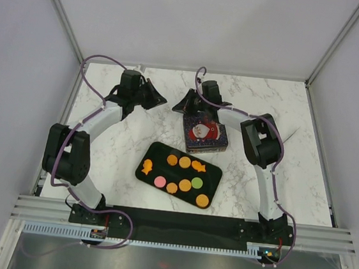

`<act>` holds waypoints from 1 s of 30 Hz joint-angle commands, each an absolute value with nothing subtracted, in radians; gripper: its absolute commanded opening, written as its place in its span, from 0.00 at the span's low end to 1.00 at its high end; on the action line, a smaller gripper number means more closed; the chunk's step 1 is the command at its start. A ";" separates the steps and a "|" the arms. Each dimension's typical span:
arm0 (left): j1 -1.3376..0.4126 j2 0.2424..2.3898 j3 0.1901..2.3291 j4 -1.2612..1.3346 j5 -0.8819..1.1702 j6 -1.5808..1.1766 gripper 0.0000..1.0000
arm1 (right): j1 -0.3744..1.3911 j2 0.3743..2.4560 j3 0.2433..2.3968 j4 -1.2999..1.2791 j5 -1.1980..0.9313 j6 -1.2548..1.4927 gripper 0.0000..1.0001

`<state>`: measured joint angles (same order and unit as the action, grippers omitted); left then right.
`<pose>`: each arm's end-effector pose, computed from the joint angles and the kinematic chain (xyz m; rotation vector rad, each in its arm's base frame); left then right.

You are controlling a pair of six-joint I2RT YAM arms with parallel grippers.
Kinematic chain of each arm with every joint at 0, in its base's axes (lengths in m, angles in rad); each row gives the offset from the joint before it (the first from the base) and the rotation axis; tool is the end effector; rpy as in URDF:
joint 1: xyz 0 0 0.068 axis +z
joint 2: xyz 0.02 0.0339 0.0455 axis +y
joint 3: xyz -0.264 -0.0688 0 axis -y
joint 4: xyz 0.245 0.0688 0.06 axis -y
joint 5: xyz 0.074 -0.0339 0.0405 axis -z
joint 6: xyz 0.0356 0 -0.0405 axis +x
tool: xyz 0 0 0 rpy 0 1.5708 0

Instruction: Pack the cookies

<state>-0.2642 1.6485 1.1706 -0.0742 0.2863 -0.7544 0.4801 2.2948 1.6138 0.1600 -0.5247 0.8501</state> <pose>0.3620 -0.1083 0.2606 -0.3665 2.2039 -0.8867 0.4476 0.2532 0.1515 0.0710 2.3110 1.2992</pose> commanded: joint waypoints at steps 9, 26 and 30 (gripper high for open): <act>-0.281 1.519 1.164 -0.116 0.364 -0.658 0.46 | 0.370 1.852 1.563 0.068 -0.374 0.681 0.76; -0.301 1.043 0.959 -0.393 0.344 -0.381 0.64 | 0.301 1.181 0.991 -0.123 0.040 0.523 0.98; -0.301 1.014 0.951 -0.411 0.333 -0.351 0.64 | 0.299 1.108 0.930 -0.141 0.083 0.506 0.98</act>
